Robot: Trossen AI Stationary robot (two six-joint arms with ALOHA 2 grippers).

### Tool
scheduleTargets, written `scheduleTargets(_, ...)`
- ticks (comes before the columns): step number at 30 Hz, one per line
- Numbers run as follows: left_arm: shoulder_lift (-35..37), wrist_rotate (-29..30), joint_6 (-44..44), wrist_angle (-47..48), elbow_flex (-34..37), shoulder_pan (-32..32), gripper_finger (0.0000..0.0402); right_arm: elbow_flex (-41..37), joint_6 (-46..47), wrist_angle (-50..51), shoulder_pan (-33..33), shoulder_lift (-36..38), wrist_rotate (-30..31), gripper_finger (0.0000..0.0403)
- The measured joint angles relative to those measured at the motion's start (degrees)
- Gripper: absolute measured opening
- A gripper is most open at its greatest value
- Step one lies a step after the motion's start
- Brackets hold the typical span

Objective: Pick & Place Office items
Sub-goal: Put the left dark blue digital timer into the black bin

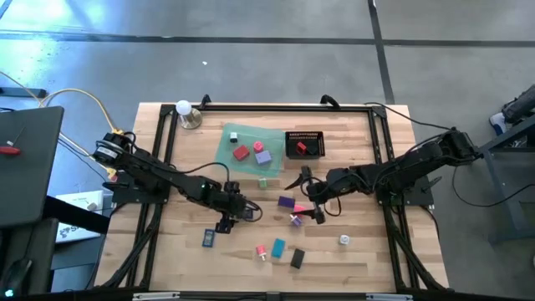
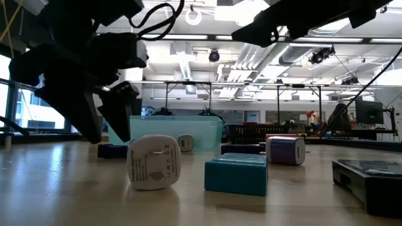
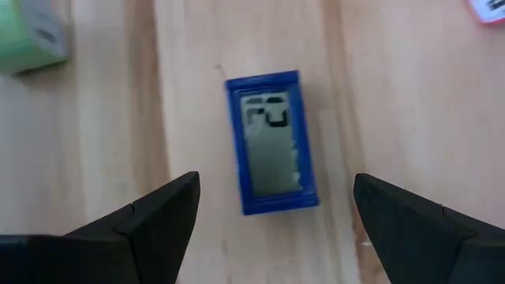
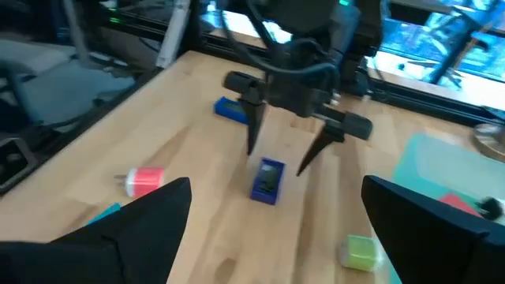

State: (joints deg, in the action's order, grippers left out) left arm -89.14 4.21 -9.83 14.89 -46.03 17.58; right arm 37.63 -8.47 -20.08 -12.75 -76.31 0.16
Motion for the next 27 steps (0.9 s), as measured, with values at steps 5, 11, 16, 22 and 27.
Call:
scheduleTargets(5, -0.02, -3.80, -0.02, -7.27, 3.80, -1.36, 0.0324, 0.00, -0.31, -0.50, 0.00, 0.00, -5.32, 0.0362)
scheduleTargets(11, -0.02, -4.69, 0.27, -13.40, 6.93, -2.49, 0.0324, 0.00, -0.27, -1.18, -0.04, 0.00, -9.02, 0.0362)
scheduleTargets(16, -0.04, -4.72, 1.36, -13.96, 7.27, -2.48, 0.0324, 0.00, -0.27, -1.18, -0.04, 0.00, -9.33, 0.0362)
scheduleTargets(22, -0.02, -4.91, -0.47, -14.07, 7.91, -2.48, 0.0314, 0.00, -0.29, -1.57, -0.04, 0.00, -9.33, 0.0362)
scheduleTargets(27, -1.23, -5.19, -0.83, -14.62, 8.03, -2.51, 0.0284, 0.00, -0.31, -1.78, -0.04, 0.00, -9.33, 0.0362)
